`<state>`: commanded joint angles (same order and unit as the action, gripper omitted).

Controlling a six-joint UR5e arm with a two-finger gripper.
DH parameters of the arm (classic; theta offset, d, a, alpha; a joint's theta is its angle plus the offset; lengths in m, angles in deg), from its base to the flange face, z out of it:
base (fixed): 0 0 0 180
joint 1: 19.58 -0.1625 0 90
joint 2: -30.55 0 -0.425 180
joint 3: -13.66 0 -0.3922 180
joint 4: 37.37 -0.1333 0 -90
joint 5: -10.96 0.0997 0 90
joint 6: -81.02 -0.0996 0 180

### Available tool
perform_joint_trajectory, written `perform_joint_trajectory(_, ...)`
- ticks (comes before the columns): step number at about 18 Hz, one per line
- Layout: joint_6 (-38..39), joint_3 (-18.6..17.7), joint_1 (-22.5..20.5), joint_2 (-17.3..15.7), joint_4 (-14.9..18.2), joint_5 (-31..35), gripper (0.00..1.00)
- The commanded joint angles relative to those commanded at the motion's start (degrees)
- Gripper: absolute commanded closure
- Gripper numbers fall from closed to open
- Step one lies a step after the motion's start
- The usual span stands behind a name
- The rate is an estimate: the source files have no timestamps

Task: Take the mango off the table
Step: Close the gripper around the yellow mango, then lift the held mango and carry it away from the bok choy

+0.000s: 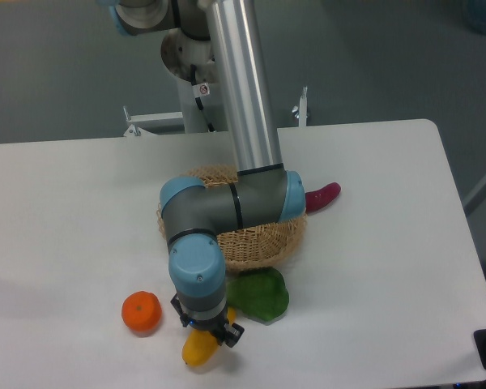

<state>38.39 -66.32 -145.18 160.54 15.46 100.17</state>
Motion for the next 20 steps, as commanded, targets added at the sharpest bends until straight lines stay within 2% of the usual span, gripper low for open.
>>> perform_joint_trajectory(3,0.2,0.7,-0.6,-1.4,0.5,-3.5,0.77)
perform_joint_trajectory(5,0.2,0.5,-2.1,-3.5,1.1,-3.9,0.76)
perform_joint_trajectory(10,-1.7,1.9,-7.6,-6.2,4.6,-4.1,0.76)
perform_joint_trajectory(16,-11.8,7.1,-14.0,-6.2,9.9,-3.9,0.76)
perform_joint_trajectory(20,-20.4,7.9,-19.0,-6.1,10.5,-3.7,0.75)
